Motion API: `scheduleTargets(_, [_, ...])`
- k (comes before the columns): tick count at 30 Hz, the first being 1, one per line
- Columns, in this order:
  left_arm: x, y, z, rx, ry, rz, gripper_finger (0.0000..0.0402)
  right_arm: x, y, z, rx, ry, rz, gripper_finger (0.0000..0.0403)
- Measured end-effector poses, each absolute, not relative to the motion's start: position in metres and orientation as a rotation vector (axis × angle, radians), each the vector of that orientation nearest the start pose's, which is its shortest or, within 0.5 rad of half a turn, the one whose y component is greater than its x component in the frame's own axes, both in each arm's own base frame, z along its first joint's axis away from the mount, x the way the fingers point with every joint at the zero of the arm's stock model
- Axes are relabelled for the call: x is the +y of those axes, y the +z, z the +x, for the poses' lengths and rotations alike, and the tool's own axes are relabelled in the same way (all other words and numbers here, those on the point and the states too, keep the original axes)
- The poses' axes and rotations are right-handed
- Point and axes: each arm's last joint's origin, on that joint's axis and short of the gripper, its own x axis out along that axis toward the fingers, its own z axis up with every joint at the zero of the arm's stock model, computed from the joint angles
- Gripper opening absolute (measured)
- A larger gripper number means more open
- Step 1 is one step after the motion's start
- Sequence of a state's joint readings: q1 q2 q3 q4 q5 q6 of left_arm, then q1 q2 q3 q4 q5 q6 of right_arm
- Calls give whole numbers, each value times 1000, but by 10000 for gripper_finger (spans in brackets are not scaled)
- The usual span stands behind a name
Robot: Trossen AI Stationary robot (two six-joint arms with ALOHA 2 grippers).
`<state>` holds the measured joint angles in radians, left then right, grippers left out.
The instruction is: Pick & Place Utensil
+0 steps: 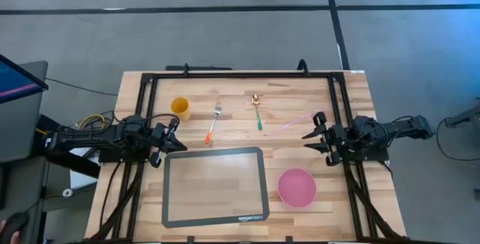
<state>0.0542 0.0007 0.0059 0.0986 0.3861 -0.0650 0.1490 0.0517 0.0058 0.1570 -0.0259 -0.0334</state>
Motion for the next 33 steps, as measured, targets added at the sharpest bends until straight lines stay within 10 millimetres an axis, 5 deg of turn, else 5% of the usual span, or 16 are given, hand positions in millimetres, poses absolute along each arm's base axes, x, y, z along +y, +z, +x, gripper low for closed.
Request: scheduleTargets(33, [-5, 175, 95, -92, -308, -43, 12, 16, 177, 99, -114, 173, -26, 113])
